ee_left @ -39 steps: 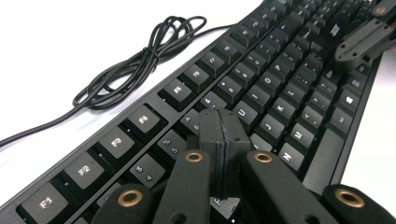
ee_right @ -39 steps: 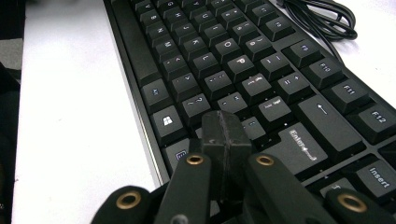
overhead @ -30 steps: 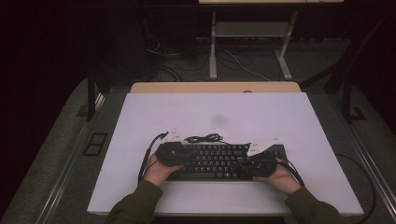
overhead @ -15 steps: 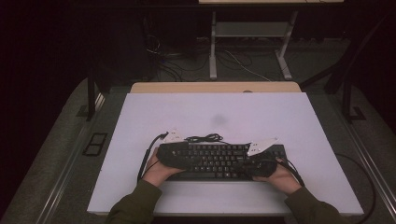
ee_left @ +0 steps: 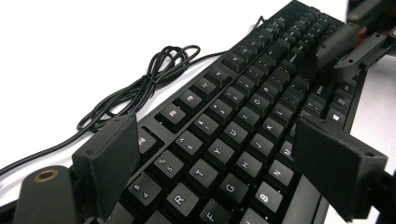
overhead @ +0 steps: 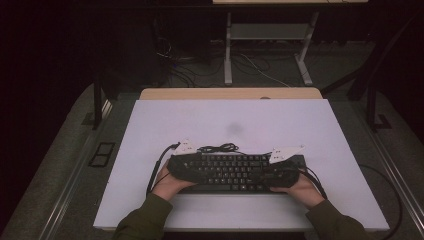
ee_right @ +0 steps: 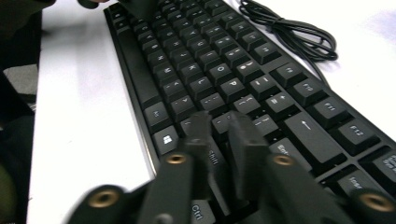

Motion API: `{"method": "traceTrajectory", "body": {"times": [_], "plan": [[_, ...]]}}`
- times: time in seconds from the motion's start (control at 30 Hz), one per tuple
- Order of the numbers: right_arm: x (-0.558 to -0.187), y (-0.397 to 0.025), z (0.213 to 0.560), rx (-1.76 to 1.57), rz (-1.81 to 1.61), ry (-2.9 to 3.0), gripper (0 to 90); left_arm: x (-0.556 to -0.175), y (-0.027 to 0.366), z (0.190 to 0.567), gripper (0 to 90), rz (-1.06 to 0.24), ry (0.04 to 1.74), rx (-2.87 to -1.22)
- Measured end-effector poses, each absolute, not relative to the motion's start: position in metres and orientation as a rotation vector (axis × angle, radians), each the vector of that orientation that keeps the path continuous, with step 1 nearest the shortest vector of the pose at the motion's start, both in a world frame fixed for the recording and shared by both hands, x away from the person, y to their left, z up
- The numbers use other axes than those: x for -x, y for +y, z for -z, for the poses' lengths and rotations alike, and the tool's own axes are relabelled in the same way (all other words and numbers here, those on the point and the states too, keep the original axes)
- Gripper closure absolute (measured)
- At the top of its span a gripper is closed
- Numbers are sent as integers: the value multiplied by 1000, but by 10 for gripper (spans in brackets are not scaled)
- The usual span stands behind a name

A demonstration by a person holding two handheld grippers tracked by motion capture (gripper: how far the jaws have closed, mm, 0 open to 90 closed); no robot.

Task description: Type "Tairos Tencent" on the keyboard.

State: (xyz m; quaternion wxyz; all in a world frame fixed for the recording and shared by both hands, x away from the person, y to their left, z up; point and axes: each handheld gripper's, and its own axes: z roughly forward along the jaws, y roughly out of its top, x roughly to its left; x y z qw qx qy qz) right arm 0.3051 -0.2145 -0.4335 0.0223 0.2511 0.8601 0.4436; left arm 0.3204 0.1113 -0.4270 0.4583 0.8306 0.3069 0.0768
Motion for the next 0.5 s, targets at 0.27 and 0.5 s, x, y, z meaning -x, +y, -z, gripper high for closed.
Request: {"method": "traceTrajectory", "body": {"times": [0.27, 0.5], "plan": [[-307, -216, 432, -848, -1386, 2596, 391, -318, 113, 427, 145, -189, 746, -2034], [-309, -218, 430, -874, -1405, 2553, 344, -317, 116, 428, 146, -192, 752, -2028]]}}
